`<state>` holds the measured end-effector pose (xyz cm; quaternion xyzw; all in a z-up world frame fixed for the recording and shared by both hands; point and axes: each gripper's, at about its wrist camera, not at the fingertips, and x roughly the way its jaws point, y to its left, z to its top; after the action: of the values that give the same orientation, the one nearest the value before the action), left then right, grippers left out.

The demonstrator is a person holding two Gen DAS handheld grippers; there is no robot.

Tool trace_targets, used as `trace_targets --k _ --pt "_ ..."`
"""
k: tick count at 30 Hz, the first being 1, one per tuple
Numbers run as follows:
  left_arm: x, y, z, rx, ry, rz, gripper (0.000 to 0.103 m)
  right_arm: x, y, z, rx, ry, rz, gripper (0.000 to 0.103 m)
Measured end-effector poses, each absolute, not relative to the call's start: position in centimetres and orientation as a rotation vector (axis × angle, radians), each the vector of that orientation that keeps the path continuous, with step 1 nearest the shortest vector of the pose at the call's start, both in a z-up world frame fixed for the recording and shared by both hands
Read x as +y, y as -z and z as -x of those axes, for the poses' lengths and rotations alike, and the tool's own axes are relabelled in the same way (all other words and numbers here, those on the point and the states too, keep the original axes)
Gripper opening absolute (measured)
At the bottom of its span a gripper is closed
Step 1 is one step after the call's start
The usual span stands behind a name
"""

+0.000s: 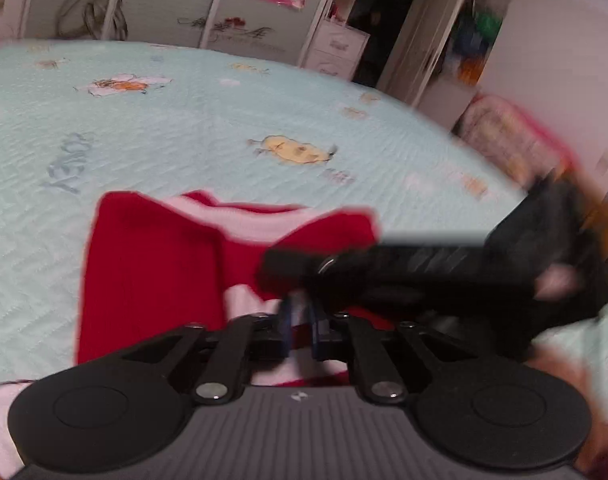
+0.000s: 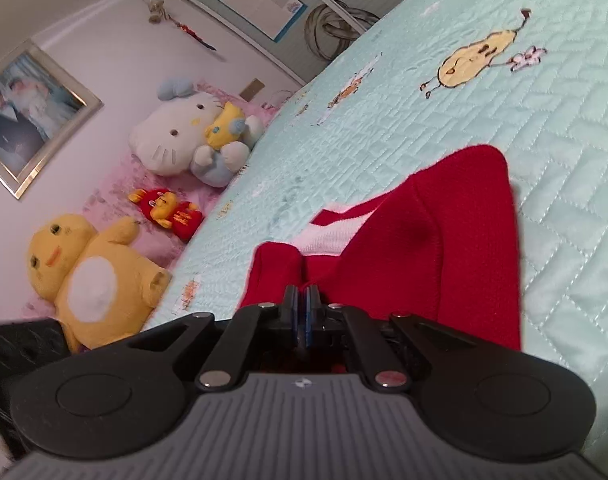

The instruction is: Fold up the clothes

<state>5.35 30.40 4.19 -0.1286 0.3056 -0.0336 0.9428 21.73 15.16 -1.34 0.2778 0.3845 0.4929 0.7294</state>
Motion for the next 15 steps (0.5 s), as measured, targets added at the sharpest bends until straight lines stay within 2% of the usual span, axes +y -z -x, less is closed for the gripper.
trace_targets --k 3,8,10,12,15 --pt "29.9 -4.2 -4.9 0.609 0.05 0.228 0.009 13.2 -0.1 -21.7 0.78 -1.05 -0.651 0.018" --pt "28.8 -4.0 -3.7 0.548 0.018 0.164 0.009 13.5 -1.1 -21.6 0.815 -1.049 -0.553 0.017" --pt "28.4 -4.0 -3.3 0.531 0.007 0.141 0.009 15.1 -0.6 -21.3 0.859 -1.048 -0.485 0.014" --pt "28.5 -4.0 -3.2 0.519 0.004 0.142 0.009 15.5 -0.4 -21.2 0.871 -1.018 -0.454 0.003" --pt "28.3 -4.0 -2.9 0.509 0.001 0.127 0.009 15.1 -0.1 -21.4 0.875 -0.964 -0.442 0.0"
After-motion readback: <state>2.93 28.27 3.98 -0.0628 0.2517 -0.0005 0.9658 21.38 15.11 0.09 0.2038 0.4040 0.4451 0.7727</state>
